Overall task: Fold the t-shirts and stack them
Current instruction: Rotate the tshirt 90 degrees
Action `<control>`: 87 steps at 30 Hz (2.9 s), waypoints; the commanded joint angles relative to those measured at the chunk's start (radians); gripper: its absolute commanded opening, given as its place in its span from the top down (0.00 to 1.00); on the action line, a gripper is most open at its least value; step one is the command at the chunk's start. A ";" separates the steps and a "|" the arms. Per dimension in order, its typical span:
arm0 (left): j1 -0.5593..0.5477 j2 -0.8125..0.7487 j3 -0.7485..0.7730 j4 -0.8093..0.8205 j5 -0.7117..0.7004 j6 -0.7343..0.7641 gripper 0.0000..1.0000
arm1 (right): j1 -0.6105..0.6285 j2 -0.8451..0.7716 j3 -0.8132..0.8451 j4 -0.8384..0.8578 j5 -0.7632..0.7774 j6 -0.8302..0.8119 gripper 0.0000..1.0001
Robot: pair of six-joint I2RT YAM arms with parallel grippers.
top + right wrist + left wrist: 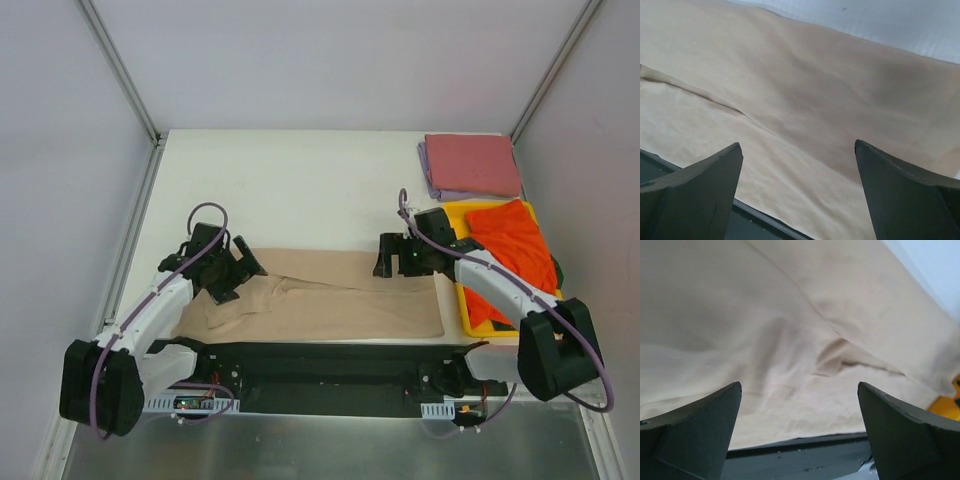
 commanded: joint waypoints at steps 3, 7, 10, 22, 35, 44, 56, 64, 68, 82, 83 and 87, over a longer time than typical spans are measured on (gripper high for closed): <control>0.104 0.164 -0.022 0.080 -0.043 -0.055 0.01 | 0.054 0.151 0.095 0.051 -0.030 -0.009 0.04; 0.196 0.400 0.069 0.209 -0.032 -0.058 0.01 | 0.054 0.232 0.119 0.064 -0.003 -0.001 0.04; 0.213 0.581 0.236 0.217 -0.032 -0.038 0.01 | 0.055 0.270 0.138 0.064 0.005 0.001 0.04; 0.148 1.568 1.672 0.113 0.361 -0.115 0.01 | 0.188 0.284 0.040 0.042 -0.128 0.050 0.04; -0.001 1.817 1.944 0.538 0.226 -0.315 0.01 | 0.431 0.301 0.175 0.076 -0.098 0.108 0.04; -0.014 1.634 1.924 0.501 0.218 -0.158 0.01 | 0.433 0.208 0.184 0.027 -0.060 0.082 0.04; -0.017 0.895 1.161 0.228 0.373 0.199 0.01 | 0.547 -0.010 0.112 -0.131 0.058 -0.045 0.04; -0.126 0.473 0.453 0.223 0.239 0.167 0.01 | 0.687 0.050 0.070 -0.174 0.149 -0.053 0.23; -0.196 0.408 0.304 0.225 0.302 0.130 0.01 | 0.730 0.123 0.083 -0.196 0.203 -0.056 0.23; -0.259 0.448 0.164 0.239 0.238 0.115 0.01 | 0.738 0.232 0.129 -0.252 0.414 0.030 0.40; -0.259 0.451 0.161 0.234 0.229 0.115 0.01 | 0.739 0.228 0.129 -0.255 0.422 0.036 0.42; -0.259 0.474 0.158 0.228 0.221 0.116 0.01 | 0.739 0.197 0.119 -0.248 0.448 0.047 0.61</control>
